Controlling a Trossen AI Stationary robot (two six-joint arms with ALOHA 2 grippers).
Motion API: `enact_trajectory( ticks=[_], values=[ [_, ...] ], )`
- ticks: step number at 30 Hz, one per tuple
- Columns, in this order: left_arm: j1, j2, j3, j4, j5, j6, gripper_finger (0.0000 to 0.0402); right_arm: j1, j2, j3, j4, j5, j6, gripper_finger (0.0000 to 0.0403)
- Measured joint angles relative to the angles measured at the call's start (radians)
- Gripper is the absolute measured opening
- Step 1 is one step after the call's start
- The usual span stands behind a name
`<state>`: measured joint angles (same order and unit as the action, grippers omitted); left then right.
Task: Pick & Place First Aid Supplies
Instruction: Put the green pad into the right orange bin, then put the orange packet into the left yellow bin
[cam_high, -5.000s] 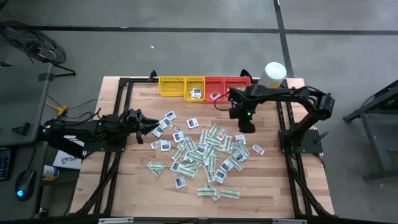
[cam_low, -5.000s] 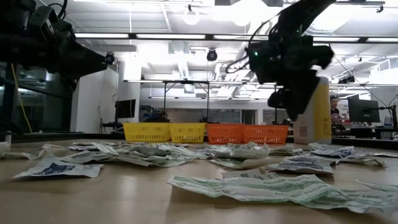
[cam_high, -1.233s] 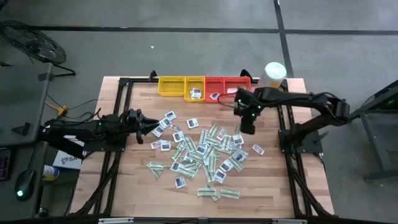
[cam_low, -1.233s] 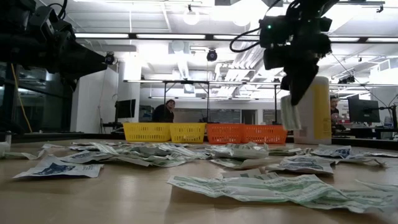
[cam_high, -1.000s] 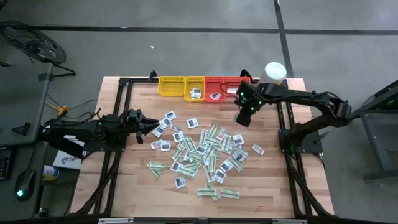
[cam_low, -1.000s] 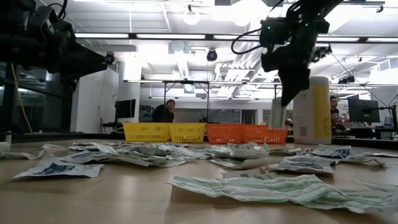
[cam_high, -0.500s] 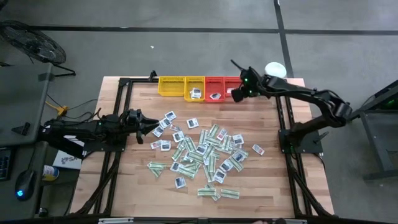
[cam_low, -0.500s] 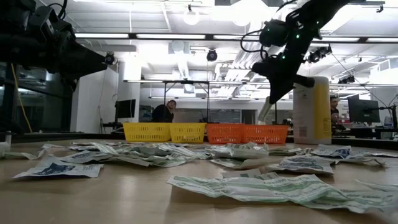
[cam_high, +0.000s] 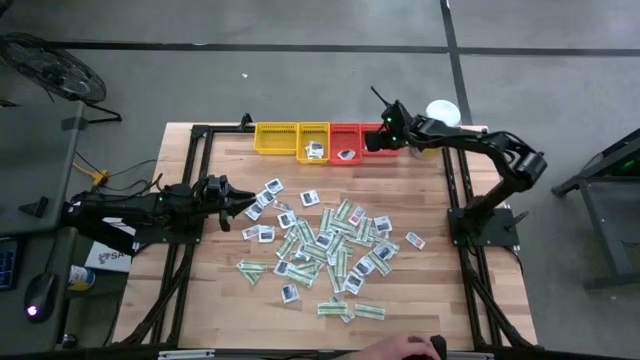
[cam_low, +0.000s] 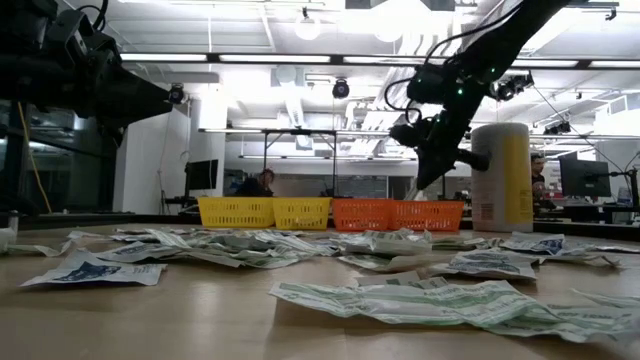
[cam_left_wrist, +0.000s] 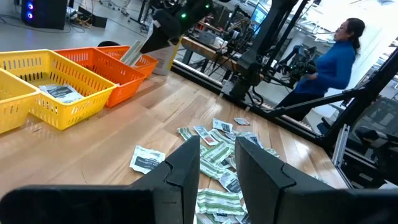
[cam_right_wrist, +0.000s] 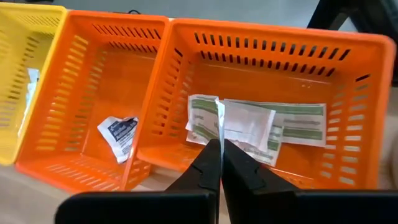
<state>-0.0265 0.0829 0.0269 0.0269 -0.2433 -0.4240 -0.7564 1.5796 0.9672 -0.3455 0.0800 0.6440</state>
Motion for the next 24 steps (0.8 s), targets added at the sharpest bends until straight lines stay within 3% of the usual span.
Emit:
enact_trajectory(
  ticks=[5, 15, 24],
  values=[
    [0.0, 0.0, 0.0, 0.0, 0.0, 0.0, 0.0101, -0.004, 0.01, 0.0, 0.006, 0.008, 0.015, 0.0032],
    [0.0, 0.0, 0.0, 0.0, 0.0, 0.0, 0.0101, -0.005, -0.004, 0.0, 0.002, -0.03, -0.011, 0.0144],
    [0.0, 0.0, 0.0, 0.0, 0.0, 0.0, 0.0101, 0.007, -0.13, 0.0, -0.198, 0.073, -0.163, 0.0165]
  ],
)
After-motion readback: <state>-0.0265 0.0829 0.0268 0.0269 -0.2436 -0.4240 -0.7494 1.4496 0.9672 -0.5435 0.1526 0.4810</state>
